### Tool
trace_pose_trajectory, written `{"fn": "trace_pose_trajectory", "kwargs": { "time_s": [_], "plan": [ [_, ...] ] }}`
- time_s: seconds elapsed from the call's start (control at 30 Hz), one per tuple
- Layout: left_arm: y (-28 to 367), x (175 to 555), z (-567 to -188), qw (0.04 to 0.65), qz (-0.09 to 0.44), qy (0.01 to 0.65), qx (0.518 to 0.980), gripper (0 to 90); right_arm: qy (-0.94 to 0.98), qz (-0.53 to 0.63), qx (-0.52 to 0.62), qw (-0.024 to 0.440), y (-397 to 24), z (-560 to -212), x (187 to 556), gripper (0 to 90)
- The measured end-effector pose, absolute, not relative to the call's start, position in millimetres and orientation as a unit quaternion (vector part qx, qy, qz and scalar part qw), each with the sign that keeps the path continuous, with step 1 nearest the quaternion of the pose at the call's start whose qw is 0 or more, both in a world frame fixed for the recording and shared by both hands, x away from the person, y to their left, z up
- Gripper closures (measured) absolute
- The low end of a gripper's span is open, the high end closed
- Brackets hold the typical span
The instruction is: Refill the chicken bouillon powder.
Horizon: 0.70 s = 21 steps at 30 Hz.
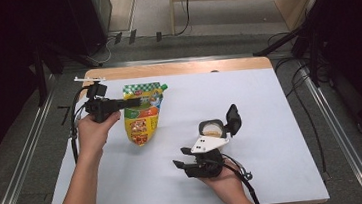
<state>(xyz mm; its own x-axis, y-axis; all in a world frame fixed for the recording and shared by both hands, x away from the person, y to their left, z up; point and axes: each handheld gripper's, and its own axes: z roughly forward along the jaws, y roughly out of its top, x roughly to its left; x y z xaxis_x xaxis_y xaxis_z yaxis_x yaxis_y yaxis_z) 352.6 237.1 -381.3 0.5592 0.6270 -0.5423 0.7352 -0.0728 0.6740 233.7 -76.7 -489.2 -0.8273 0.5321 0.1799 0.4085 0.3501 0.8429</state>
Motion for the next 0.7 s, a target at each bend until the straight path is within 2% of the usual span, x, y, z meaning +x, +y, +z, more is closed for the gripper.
{"fn": "trace_pose_trajectory", "kwargs": {
  "time_s": [0.37,0.7],
  "plan": [
    [247,323,-383,0.487,-0.011,0.444,0.752,77.6,0.818,0.498,0.278,0.069,-76,-483,236,51.3],
    [246,312,-389,0.473,-0.002,0.442,0.762,68.4,0.822,0.496,0.275,0.059,-74,-480,237,52.6]
  ]
}}
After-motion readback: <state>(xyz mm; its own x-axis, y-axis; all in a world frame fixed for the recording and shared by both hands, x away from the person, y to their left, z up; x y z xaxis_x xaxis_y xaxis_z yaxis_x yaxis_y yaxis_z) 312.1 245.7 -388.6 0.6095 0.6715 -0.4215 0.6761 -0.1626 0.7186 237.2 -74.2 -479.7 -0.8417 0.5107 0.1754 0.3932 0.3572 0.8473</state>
